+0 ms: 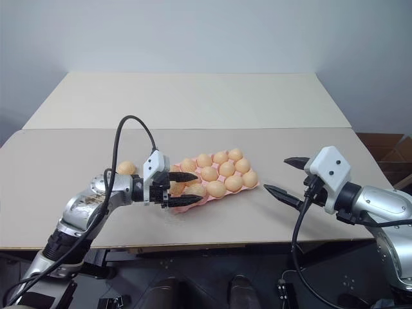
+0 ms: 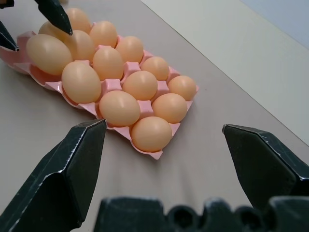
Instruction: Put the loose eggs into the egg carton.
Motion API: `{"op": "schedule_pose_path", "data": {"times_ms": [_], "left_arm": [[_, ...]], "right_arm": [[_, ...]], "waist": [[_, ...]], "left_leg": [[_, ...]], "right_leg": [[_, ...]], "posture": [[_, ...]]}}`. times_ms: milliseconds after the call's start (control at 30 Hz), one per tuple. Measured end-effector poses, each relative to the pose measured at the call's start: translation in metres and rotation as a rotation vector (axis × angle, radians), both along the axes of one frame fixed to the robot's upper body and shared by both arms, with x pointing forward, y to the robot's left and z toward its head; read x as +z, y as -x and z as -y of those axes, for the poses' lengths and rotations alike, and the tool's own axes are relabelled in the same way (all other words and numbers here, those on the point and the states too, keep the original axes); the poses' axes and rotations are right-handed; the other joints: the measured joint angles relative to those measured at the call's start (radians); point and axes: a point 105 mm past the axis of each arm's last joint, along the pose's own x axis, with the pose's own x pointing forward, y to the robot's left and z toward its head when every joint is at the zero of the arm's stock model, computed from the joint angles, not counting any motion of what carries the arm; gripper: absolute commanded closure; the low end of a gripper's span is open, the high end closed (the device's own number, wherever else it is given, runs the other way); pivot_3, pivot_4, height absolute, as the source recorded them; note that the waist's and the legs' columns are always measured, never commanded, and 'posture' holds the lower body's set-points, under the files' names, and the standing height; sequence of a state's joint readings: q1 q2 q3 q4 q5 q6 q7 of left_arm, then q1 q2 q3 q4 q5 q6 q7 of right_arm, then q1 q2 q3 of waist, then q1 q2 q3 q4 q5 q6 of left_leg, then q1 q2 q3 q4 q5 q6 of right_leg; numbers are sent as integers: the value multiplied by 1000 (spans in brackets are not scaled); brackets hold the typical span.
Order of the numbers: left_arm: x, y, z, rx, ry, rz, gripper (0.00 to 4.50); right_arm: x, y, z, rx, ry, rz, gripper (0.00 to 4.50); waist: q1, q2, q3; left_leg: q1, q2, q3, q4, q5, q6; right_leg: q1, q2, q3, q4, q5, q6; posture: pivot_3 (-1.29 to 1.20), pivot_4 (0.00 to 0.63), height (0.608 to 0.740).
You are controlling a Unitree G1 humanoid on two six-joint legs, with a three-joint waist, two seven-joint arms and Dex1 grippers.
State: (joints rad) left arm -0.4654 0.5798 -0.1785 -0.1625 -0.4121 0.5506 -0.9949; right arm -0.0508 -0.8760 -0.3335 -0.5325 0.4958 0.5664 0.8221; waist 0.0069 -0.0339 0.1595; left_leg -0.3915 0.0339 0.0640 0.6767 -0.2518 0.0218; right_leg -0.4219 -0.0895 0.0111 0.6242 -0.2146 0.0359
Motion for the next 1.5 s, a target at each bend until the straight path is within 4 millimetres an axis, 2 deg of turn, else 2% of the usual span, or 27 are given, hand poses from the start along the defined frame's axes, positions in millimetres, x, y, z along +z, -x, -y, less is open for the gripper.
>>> {"op": "schedule_pose_path", "data": {"times_ms": [100, 167, 233, 300, 400, 467, 600, 767, 933, 1033, 1133, 1367, 1500], "left_arm": [[8, -1, -19, 52, 1, 20, 263], [16, -2, -40, 115, 23, 22, 263], [26, 1, -68, 175, 46, 38, 263], [39, 8, -107, 247, 33, 82, 263], [49, 26, -152, 305, -8, 146, 263], [48, 39, -172, 331, -32, 137, 263], [38, 64, -196, 362, -36, 81, 263], [26, 74, -198, 405, 3, 63, 263], [29, 66, -198, 458, 20, 97, 263], [36, 41, -197, 562, 12, 127, 263], [37, 6, -191, 680, 7, 120, 263], [-4, -53, -160, 806, 6, -38, 263], [-22, -74, -145, 835, -12, -106, 263]], "right_arm": [[0, 0, 0, -1, -1, -2, 0], [0, 0, 0, 2, -3, -2, 0], [1, 0, -1, 9, -6, -2, 0], [0, -1, -1, 12, -9, -10, 0], [-2, -1, -1, 27, -13, -23, 0], [-2, -3, -2, 40, -16, -25, 0], [-5, -6, -2, 62, -17, -34, 0], [-7, -7, -1, 82, -19, -44, 0], [-1, -8, -2, 93, -16, -27, 0], [1, -9, -3, 99, -12, -22, 0], [2, -9, -3, 100, -10, -16, 0], [5, -8, -6, 102, -6, -1, 0], [8, -7, -9, 109, 0, 13, 0]], "waist": [[-4, 0, 0], [-6, 0, 0], [-12, 0, 0], [-19, 0, 0], [-19, 0, 0], [-18, 0, 0], [-11, 0, 0], [2, 0, 0], [3, 0, 0], [9, 0, 0], [9, 0, 0], [1, -1, 0], [-1, -1, 0]], "left_leg": [[0, 0, -1, 0, 0, 0], [0, 0, -1, 0, 0, 0], [0, 1, -1, 0, 0, 0], [0, 1, -1, -1, 0, 0], [1, 1, 0, -1, 0, 0], [1, 1, 0, -1, 0, 0], [1, 2, 1, -1, 0, 0], [1, 2, 1, -1, 0, 0], [1, 2, 1, -1, 0, 0], [1, 2, 2, 0, 0, 0], [1, 1, 2, 0, 0, 0], [0, 0, 3, 0, 0, 0], [0, 0, 4, 0, 0, 0]], "right_leg": [[0, 0, 0, 0, 0, 0], [0, 0, 0, 0, 0, 0], [-1, 0, 0, 0, 0, 0], [-1, 0, 0, 0, 0, -1], [-1, -1, 0, 0, -1, -2], [-1, -1, -1, 0, -2, -3], [-1, -2, -1, 0, -5, -7], [-1, -2, -1, 0, -4, -7], [-1, -1, -1, 0, -4, -6], [0, -2, -2, 0, -1, -2], [1, -2, -2, 0, 0, 0], [0, -1, -1, 0, 1, 1], [0, 0, -1, 0, 1, 1]], "posture": [[0, 150, 740], [0, 150, 740], [0, 150, 740], [0, 150, 740], [0, 150, 740], [0, 150, 740], [0, 150, 740], [0, 150, 740], [0, 150, 740], [0, 150, 740], [0, 150, 740], [0, 150, 740], [0, 150, 740]]}}
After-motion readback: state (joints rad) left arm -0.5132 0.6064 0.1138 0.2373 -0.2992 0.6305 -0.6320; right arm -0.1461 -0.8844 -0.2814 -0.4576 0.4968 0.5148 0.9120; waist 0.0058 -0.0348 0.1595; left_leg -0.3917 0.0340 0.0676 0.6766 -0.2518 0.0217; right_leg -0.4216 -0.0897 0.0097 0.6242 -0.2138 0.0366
